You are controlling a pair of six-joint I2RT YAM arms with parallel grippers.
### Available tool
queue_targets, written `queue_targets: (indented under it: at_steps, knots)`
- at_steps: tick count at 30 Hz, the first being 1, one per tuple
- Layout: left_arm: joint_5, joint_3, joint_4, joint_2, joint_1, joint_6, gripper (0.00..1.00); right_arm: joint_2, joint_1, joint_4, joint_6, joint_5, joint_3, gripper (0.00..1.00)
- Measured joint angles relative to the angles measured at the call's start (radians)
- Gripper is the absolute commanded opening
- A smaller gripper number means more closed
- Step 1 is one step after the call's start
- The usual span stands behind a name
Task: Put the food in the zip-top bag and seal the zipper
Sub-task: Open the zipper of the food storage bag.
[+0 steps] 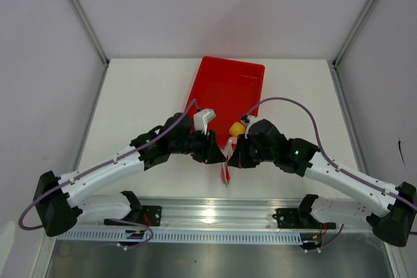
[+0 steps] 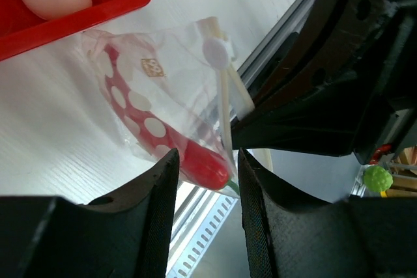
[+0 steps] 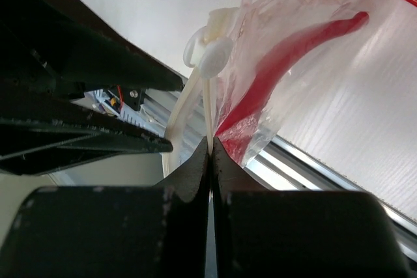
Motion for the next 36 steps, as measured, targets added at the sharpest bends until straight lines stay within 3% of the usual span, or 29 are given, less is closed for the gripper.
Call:
queue_targets:
  at_steps: [7, 22, 25, 26, 27, 36]
  knots:
    - [-0.007, -0.019, 0.006, -0.038, -0.024, -0.001, 0.43, 0.024, 0.008, 0.032, 0.014, 0.000, 0.003, 0.00]
    - [-0.024, -0.064, 0.004, -0.040, -0.031, 0.000, 0.25, 0.051, 0.017, 0.072, 0.028, -0.006, 0.005, 0.00]
    - [-0.027, -0.064, 0.003, -0.032, -0.031, 0.000, 0.16, 0.051, 0.019, 0.077, 0.027, -0.007, 0.005, 0.00]
    - [-0.029, -0.064, 0.001, -0.027, -0.031, 0.000, 0.03, 0.053, 0.019, 0.076, 0.028, -0.007, 0.005, 0.00]
    - [-0.030, -0.064, -0.001, -0.022, -0.031, -0.002, 0.01, 0.054, 0.019, 0.079, 0.028, -0.008, 0.005, 0.00]
    - [-0.128, -0.006, -0.136, -0.021, -0.034, 0.024, 0.00, 0.078, 0.023, 0.055, 0.023, 0.037, 0.022, 0.02]
